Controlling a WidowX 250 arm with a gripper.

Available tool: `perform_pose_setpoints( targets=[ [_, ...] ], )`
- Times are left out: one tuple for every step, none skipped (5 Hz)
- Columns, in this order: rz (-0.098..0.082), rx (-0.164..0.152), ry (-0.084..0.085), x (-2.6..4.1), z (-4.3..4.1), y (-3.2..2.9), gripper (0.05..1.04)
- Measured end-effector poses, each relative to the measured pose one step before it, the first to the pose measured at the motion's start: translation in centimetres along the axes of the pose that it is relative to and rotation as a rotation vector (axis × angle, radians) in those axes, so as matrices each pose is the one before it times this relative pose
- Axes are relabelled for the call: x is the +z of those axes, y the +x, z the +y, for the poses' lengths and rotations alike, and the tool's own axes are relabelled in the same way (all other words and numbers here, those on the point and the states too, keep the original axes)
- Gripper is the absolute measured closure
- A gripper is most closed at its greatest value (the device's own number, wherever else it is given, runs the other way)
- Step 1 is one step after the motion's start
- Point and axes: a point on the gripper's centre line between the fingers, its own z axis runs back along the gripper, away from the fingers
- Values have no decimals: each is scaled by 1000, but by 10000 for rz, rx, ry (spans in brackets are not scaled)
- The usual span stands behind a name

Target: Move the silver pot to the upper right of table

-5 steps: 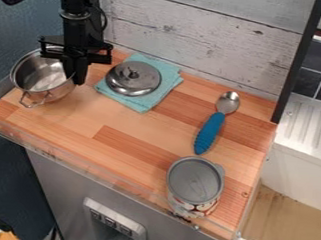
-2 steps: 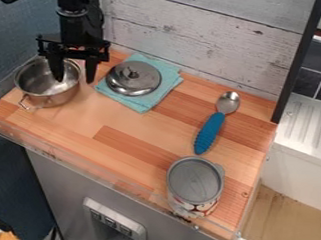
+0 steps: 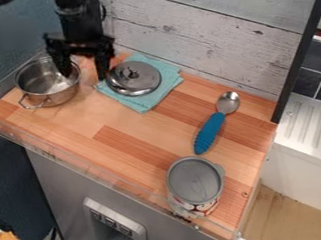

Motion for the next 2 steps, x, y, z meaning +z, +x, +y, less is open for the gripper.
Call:
perform_pose_setpoints(
  targets=[
    [-268, -1022, -92, 1738, -1126, -148, 78],
    [21, -939, -119, 1095, -1519, -216, 81]
  ],
)
